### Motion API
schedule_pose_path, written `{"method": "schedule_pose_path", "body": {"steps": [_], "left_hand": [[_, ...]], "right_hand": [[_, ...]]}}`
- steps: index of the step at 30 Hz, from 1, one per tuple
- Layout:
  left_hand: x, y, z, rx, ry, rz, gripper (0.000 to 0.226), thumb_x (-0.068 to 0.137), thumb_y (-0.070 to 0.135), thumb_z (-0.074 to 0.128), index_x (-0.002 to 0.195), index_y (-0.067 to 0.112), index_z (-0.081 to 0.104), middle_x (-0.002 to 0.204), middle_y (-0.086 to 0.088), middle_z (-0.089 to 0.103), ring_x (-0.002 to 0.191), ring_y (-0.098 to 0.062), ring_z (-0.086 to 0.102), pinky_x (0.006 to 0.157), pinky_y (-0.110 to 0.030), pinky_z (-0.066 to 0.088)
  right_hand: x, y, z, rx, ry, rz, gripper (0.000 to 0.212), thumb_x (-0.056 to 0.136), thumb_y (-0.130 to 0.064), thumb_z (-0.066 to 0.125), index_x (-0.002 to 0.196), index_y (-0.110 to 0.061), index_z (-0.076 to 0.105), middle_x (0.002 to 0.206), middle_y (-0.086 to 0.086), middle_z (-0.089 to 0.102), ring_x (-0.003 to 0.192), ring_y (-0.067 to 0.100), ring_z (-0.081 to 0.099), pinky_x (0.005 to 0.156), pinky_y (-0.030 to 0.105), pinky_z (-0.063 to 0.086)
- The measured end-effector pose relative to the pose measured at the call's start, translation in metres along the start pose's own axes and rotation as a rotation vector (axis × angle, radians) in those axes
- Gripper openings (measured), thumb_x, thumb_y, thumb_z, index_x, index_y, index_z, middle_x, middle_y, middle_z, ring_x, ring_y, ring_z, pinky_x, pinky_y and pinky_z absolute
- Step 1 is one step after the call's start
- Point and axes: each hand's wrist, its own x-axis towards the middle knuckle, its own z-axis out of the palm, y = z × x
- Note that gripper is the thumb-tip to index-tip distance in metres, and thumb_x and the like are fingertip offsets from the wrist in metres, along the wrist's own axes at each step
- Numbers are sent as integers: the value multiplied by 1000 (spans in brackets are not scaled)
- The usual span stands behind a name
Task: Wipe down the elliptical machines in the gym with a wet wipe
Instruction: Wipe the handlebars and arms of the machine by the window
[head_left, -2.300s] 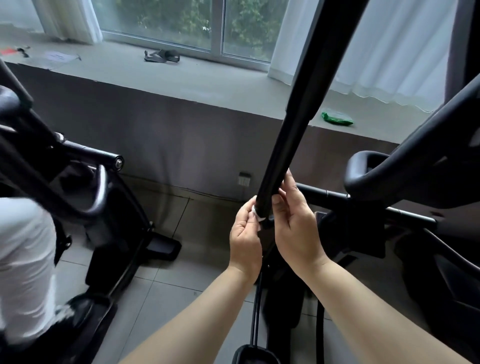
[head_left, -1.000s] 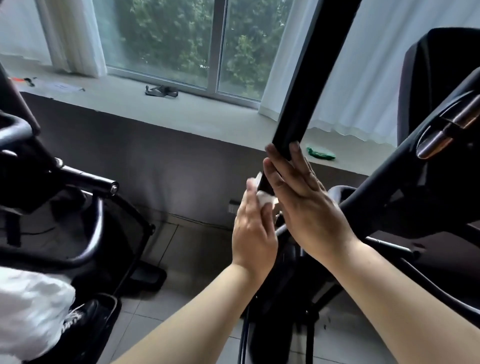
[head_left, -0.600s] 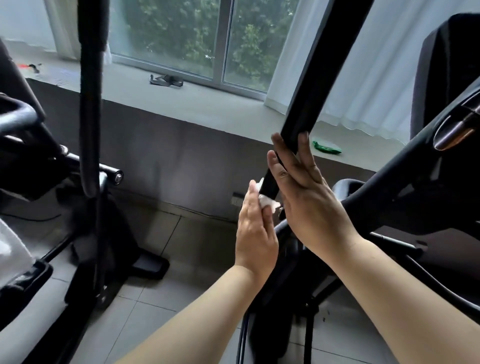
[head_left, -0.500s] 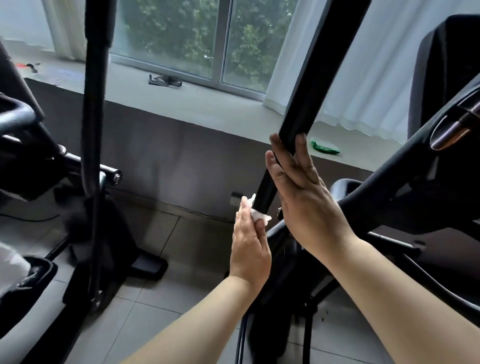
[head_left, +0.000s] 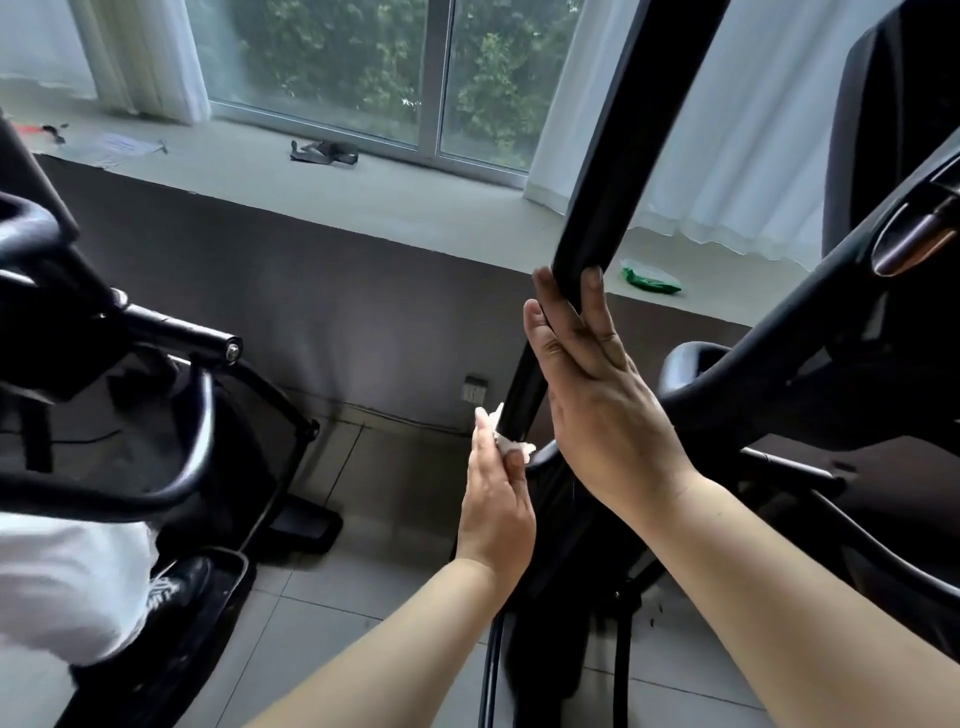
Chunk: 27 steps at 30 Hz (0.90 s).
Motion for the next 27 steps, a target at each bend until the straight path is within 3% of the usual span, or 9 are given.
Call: {"method": "schedule_pose_path", "body": {"steps": [5, 9, 11, 14, 16, 18, 22, 24, 27], "left_hand": [[11, 26, 1, -56, 5, 82, 61, 105, 41, 31, 159, 30, 3, 166, 17, 8, 153, 6, 3, 124, -15, 9], [3, -10, 8, -44, 0, -16, 66, 106, 39, 36, 163, 26, 6, 158, -5, 37, 152, -17, 27, 124, -17, 15], [-3, -15, 11, -77, 5, -94, 66, 107, 38, 36, 163, 27, 3, 150, -4, 43, 150, -15, 31, 126, -26, 19], [-5, 8, 12, -124, 54, -47, 63, 108, 40, 31, 163, 27, 2, 166, 0, 24, 155, -4, 11, 127, -28, 14], [-4, 19, 12, -129, 89, 37, 59, 110, 30, 31, 162, 21, 7, 166, 23, 12, 153, 6, 6, 128, -26, 10], [-3, 11, 14, -140, 91, 36, 58, 110, 26, 32, 163, 17, 10, 156, 40, 14, 149, 13, 11, 128, -27, 11], [-6, -30, 16, -112, 35, -130, 61, 107, 41, 30, 163, 29, 9, 162, 0, 35, 152, -3, 22, 119, -10, 20], [-9, -31, 18, -146, 50, -164, 60, 108, 36, 33, 163, 23, 11, 156, -3, 43, 150, -6, 29, 118, -9, 21], [-11, -2, 28, -232, 143, -161, 62, 108, 36, 31, 162, 16, 9, 165, 7, 21, 153, -2, 15, 123, -18, 17]], "right_hand": [[-5, -5, 7, -143, -101, -161, 51, 98, -14, 33, 144, 0, 51, 163, 10, 32, 154, 24, 15, 126, 39, 12], [-8, -1, 10, -230, -162, -208, 51, 96, -13, 33, 141, -4, 55, 163, 4, 33, 154, 19, 13, 127, 38, 2], [-7, 0, 9, -239, -163, -218, 54, 94, -11, 31, 143, -4, 53, 163, 4, 33, 154, 20, 13, 127, 37, -1], [-6, -1, 9, -271, -164, -225, 52, 96, -15, 36, 143, -1, 52, 163, 6, 33, 154, 22, 13, 127, 39, -1], [-6, -2, 12, -279, -154, -220, 48, 97, -15, 49, 142, 0, 53, 163, 7, 34, 154, 24, 13, 127, 39, -3], [-6, -3, 14, -277, -134, -207, 48, 97, -14, 43, 141, 0, 54, 162, 8, 34, 153, 24, 14, 126, 39, -3], [-8, -6, 15, -268, -120, -209, 56, 92, -8, 28, 141, 0, 53, 163, 9, 32, 153, 24, 16, 126, 40, 0], [-8, -5, 16, -272, -128, -216, 57, 91, -6, 27, 142, 1, 52, 164, 10, 31, 153, 24, 16, 126, 40, 1], [-8, -5, 17, -297, -147, -212, 56, 93, -11, 29, 144, 1, 49, 165, 10, 27, 154, 24, 13, 126, 40, -2]]}}
